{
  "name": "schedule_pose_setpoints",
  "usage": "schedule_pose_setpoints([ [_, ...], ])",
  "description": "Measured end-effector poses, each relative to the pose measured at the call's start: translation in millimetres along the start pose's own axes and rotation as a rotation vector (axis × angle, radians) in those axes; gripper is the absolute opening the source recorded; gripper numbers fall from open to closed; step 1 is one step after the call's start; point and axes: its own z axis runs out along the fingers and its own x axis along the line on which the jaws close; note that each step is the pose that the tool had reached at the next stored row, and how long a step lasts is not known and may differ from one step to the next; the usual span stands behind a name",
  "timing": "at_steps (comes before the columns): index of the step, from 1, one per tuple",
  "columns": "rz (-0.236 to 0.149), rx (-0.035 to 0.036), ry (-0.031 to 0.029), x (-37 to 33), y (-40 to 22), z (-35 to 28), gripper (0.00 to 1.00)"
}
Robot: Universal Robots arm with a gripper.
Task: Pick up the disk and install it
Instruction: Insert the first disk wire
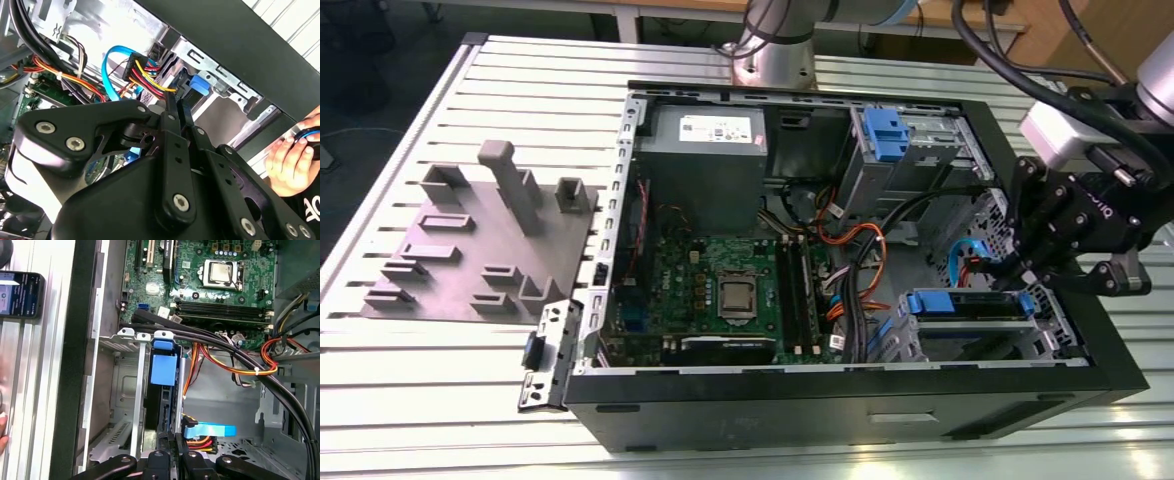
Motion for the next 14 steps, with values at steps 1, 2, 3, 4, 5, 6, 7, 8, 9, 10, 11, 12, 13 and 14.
schedule_pose_setpoints([
  [1, -0.002, 0.0022, 0.0003, 0.5, 0.7, 0.1, 0.16],
  [2, -0.004, 0.0048, 0.0006, 1.1, 1.6, 0.3, 0.16],
  [3, -0.006, 0.0075, 0.0008, 1.9, 2.4, 0.4, 0.16],
  [4, -0.008, 0.01, 0.0012, 2.5, 3.1, 0.6, 0.16],
  [5, -0.009, 0.0129, 0.0013, 2.9, 4.0, 0.9, 0.16],
  [6, -0.011, 0.0167, 0.0018, 3.3, 5.1, 1.0, 0.16],
  [7, -0.011, 0.0211, 0.0021, 3.5, 6.2, 1.3, 0.16],
  [8, -0.011, 0.0262, 0.0025, 3.6, 7.5, 1.6, 0.16],
  [9, -0.012, 0.0315, 0.0029, 3.6, 9.0, 1.9, 0.16],
  [10, -0.011, 0.0371, 0.0034, 3.6, 10.3, 2.2, 0.16],
  [11, -0.011, 0.0421, 0.0036, 3.6, 11.3, 2.7, 0.16],
  [12, -0.011, 0.0467, 0.0039, 3.5, 12.2, 3.2, 0.16],
  [13, -0.011, 0.052, 0.0045, 3.4, 13.2, 3.5, 0.16],
  [14, -0.011, 0.0598, 0.0052, 3.3, 14.4, 3.7, 0.16],
])
